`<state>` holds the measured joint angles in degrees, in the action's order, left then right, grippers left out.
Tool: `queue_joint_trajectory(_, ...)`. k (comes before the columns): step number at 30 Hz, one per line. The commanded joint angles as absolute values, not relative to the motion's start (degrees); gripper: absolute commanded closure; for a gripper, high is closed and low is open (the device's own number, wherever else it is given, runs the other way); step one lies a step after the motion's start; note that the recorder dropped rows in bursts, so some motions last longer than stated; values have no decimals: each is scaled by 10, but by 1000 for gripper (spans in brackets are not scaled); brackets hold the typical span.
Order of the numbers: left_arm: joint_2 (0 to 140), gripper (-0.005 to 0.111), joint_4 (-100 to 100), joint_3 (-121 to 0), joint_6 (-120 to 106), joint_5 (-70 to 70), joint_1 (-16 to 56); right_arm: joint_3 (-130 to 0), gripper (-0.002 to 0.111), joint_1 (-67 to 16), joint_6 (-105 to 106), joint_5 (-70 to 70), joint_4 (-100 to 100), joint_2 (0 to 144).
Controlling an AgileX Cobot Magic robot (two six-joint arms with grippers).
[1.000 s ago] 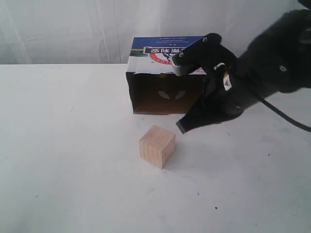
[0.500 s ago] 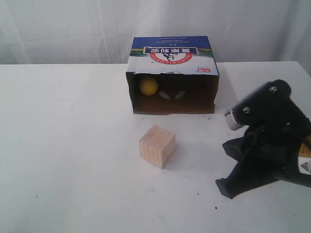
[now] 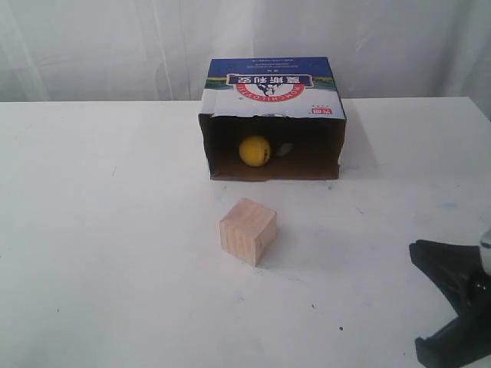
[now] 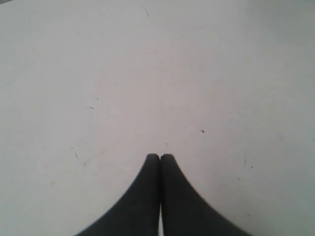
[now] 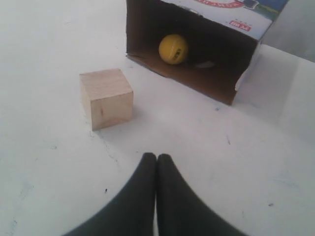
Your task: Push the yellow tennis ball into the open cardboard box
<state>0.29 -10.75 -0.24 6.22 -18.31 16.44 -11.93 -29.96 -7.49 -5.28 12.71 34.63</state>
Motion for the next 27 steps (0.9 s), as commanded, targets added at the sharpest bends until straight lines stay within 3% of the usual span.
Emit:
queue_joint_trajectory(1, 0, 107, -108, 0, 61, -189, 167, -77, 108, -281, -79, -39, 124, 292)
queue_joint_trajectory(16, 0, 107, -108, 0, 61, -189, 167, 0, 108, -244, -83, 11, 121, 158)
queue_joint_trajectory(27, 0, 107, -108, 0, 61, -189, 167, 0, 108, -240, -95, -84, 71, 93)
